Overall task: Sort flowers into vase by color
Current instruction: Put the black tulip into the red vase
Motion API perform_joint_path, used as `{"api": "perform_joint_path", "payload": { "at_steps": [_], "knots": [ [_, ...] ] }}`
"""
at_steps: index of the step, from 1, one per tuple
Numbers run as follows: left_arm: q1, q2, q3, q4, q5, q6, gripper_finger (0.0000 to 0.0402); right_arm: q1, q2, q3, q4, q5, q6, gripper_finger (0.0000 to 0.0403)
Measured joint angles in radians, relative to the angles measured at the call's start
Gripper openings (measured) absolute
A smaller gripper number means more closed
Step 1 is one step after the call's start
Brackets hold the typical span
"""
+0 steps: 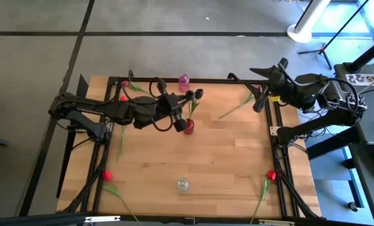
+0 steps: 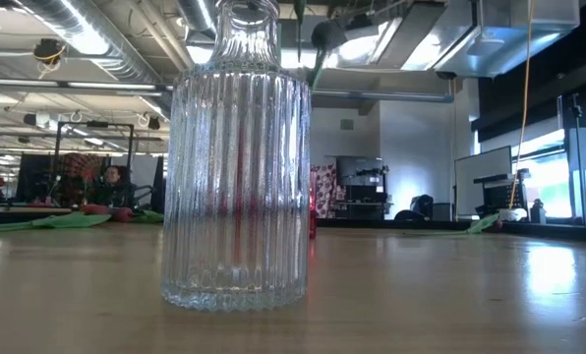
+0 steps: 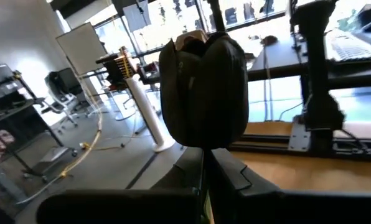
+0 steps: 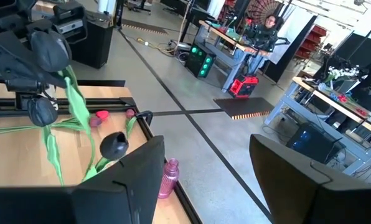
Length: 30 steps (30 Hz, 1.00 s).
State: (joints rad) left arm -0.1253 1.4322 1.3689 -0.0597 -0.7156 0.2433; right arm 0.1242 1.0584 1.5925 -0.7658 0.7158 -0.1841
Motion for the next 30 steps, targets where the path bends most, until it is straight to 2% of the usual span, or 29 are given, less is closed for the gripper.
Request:
{"api": "perform_joint_path", "payload": {
  "at_steps": [7, 15, 24, 28, 30],
  "knots": [
    [-0.003, -0.005, 0.012, 0.001, -0.002, -0.004, 0.0004, 0.0, 0.0, 0.0, 0.0, 0.0, 0.0, 0.0237],
    [-0.02, -0.005, 0.012, -0.106, -0.004, -0.109, 0.0004, 0.0, 0.0, 0.0, 0.0, 0.0, 0.0, 0.0237],
    [-0.016, 0.021, 0.001, -0.116, 0.024, -0.18, 0.0005, 0.0, 0.0, 0.0, 0.0, 0.0, 0.003, 0.0237],
    [0.001, 0.035, 0.0, -0.153, 0.039, -0.242, 0.0013, 0.0, 0.0, 0.0, -0.003, 0.001, 0.097, 0.0237],
    [0.007, 0.03, 0.001, -0.184, 0.089, -0.285, 0.0028, 0.0, 0.0, 0.0, -0.021, 0.028, 0.189, 0.0237]
  ]
}}
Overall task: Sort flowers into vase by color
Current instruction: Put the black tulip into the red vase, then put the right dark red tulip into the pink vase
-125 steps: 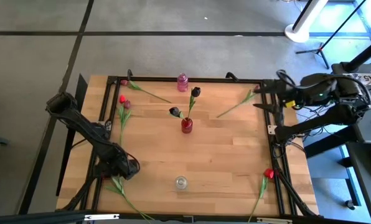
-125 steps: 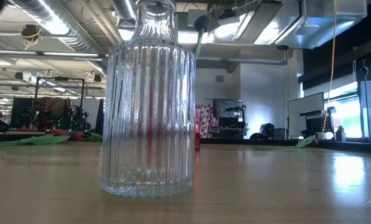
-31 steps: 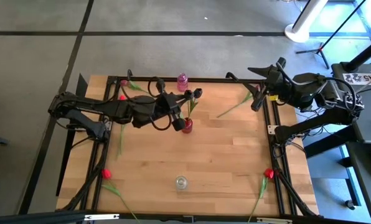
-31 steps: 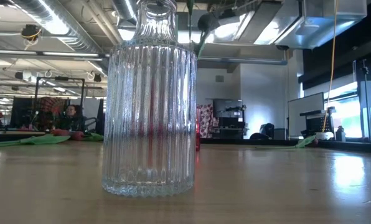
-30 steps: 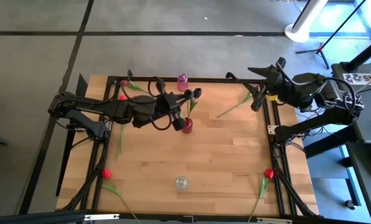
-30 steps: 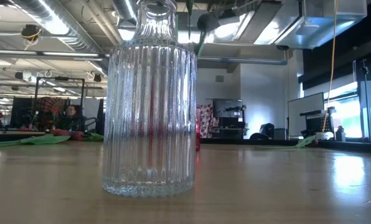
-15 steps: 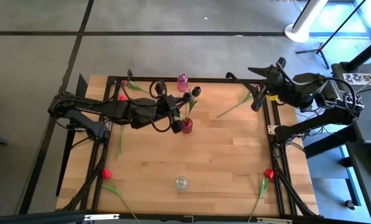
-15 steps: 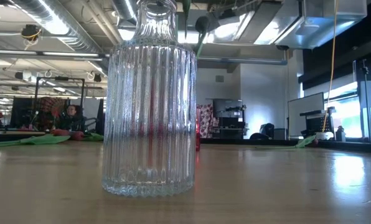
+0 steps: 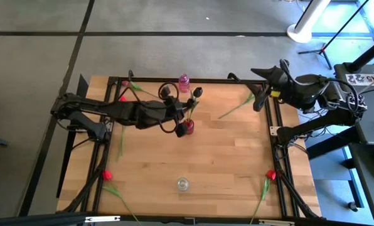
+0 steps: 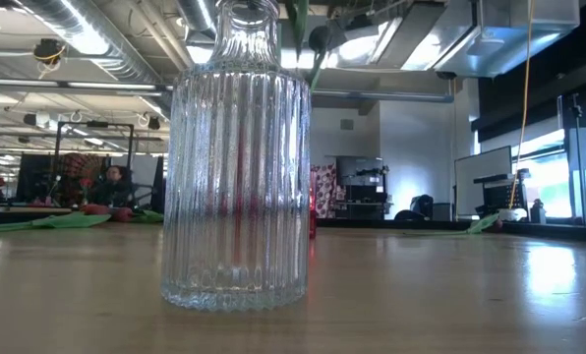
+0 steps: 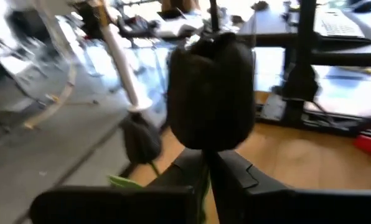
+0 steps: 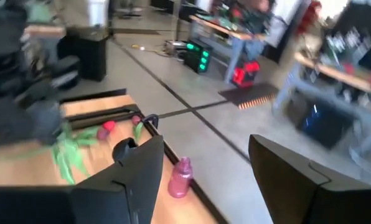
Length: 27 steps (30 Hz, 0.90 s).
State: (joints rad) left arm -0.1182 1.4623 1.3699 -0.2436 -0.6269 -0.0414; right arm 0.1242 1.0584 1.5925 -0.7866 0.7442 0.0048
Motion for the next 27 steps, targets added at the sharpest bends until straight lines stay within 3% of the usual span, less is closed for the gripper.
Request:
{"api": "perform_joint_path", "payload": {
  "at_steps": [5, 10, 15, 21, 27],
  "knots": [
    [0.022, -0.016, 0.049, -0.152, 0.149, -0.18, 0.0084, -0.005, 0.0, 0.0, -0.112, 0.032, 0.358, 0.0237],
    [0.067, -0.016, 0.125, -0.4, 0.316, -0.327, 0.0138, -0.077, 0.017, 0.0, -0.208, -0.088, 0.808, 0.0237],
    [0.09, -0.016, 0.194, -0.532, 0.345, -0.345, 0.0172, -0.169, 0.075, 0.0, -0.28, -0.139, 0.862, 0.0237],
    [0.09, -0.019, 0.3, -0.553, 0.369, -0.305, 0.0183, -0.329, 0.138, -0.02, -0.396, -0.206, 1.01, 0.0237],
    [0.067, -0.045, 0.441, -0.547, 0.375, -0.221, 0.0179, -0.511, 0.151, -0.266, -0.347, -0.321, 1.124, 0.0237]
  ]
}}
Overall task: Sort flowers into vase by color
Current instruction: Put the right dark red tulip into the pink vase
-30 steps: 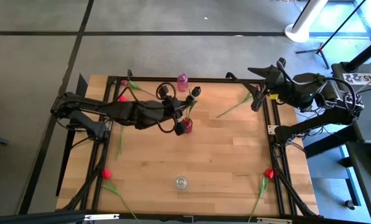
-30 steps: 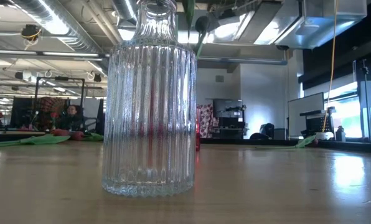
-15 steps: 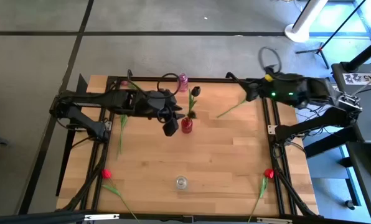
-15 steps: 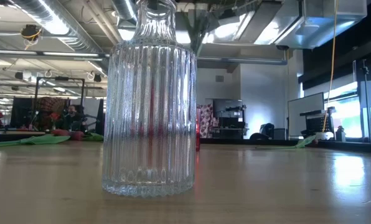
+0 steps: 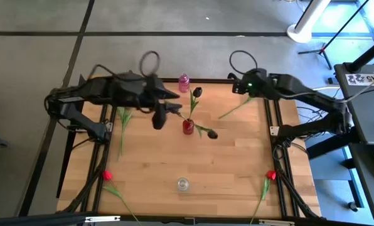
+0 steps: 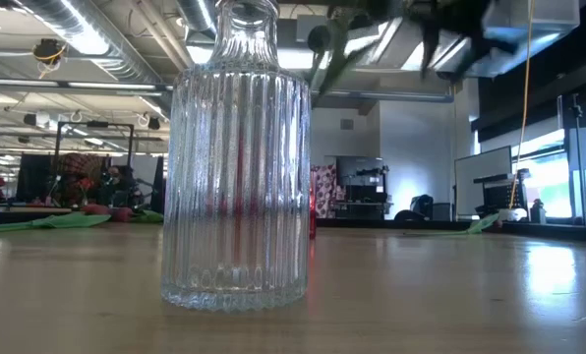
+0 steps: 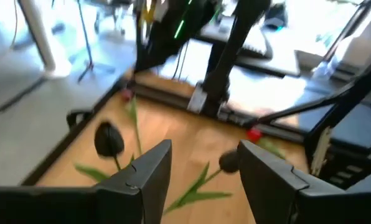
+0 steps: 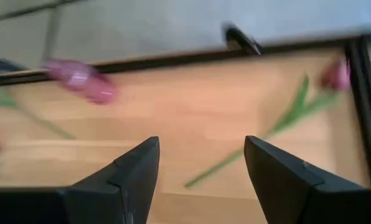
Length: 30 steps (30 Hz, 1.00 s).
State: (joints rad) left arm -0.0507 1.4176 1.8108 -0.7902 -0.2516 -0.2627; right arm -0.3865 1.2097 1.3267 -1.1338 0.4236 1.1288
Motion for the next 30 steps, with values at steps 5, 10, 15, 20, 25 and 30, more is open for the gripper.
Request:
{"api": "perform_joint_path", "payload": {
  "at_steps": [5, 10, 15, 20, 25, 30],
  "knots": [
    [-0.005, -0.096, 0.011, 0.002, 0.0, 0.009, 0.0179, -0.191, 0.009, -0.274, 0.221, -0.108, 0.032, 0.0237],
    [-0.005, -0.197, -0.068, 0.001, -0.001, -0.024, 0.0179, -0.369, 0.113, -0.422, 0.36, -0.178, 0.106, 0.0237],
    [-0.005, -0.274, -0.211, 0.02, -0.023, -0.069, 0.0179, -0.478, 0.259, -0.427, 0.419, -0.207, 0.13, 0.0237],
    [-0.005, -0.342, -0.357, 0.122, -0.023, -0.097, 0.0179, -0.536, 0.366, -0.423, 0.408, -0.242, 0.23, 0.0237],
    [0.04, -0.39, -0.445, 0.164, -0.003, -0.15, 0.0179, -0.539, 0.428, -0.423, 0.467, -0.241, 0.258, 0.0218],
    [0.228, -0.413, -0.458, 0.174, 0.119, -0.154, 0.0179, -0.538, 0.478, -0.422, 0.49, -0.244, 0.26, 0.0135]
  ]
}}
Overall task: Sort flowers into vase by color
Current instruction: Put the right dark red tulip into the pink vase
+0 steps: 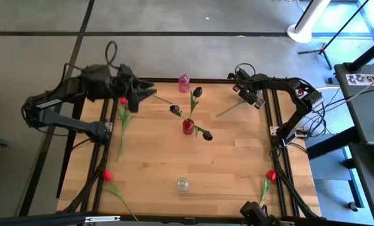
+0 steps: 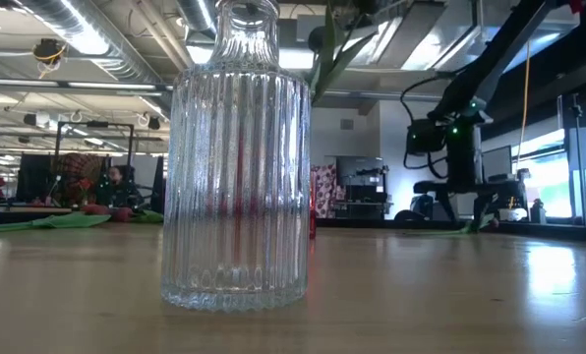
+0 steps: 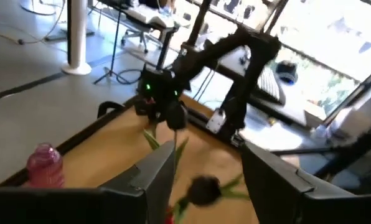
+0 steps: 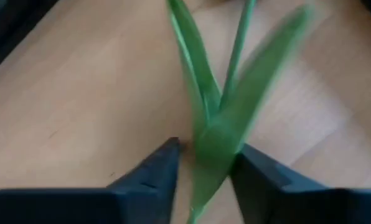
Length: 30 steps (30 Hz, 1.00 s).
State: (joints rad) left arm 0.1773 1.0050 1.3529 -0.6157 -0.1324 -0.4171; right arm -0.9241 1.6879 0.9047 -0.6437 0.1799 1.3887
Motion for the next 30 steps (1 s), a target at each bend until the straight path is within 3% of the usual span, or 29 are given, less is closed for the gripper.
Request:
{"api": "perform_joint_path", "payload": {
  "at_steps": [6, 12, 14, 16, 20, 25, 30],
  "knots": [
    [0.336, 0.044, 0.0, 0.046, 0.409, -0.002, 0.0179, 0.044, -0.018, 0.012, 0.038, 0.047, -0.089, 0.0014],
    [0.607, 0.132, 0.0, 0.192, 0.694, -0.012, 0.0179, 0.113, -0.149, 0.158, 0.112, 0.108, -0.481, 0.0016],
    [0.67, 0.178, 0.0, 0.237, 0.784, -0.014, 0.0179, 0.15, -0.193, 0.228, 0.229, 0.069, -0.654, 0.0008],
    [0.689, 0.233, 0.0, 0.306, 0.845, -0.016, 0.0179, 0.191, -0.225, 0.298, 0.357, -0.045, -0.843, 0.0007],
    [0.681, 0.315, -0.001, 0.495, 0.857, 0.079, 0.0179, 0.255, -0.226, 0.443, 0.516, -0.316, -1.091, 0.0009],
    [0.61, 0.383, 0.001, 0.767, 0.83, 0.155, 0.0179, 0.293, -0.192, 0.586, 0.537, -0.398, -1.244, 0.0005],
    [0.546, 0.451, 0.0, 0.941, 0.76, 0.183, 0.0179, 0.302, -0.162, 0.621, 0.633, -0.521, -1.293, 0.0004]
  ]
}}
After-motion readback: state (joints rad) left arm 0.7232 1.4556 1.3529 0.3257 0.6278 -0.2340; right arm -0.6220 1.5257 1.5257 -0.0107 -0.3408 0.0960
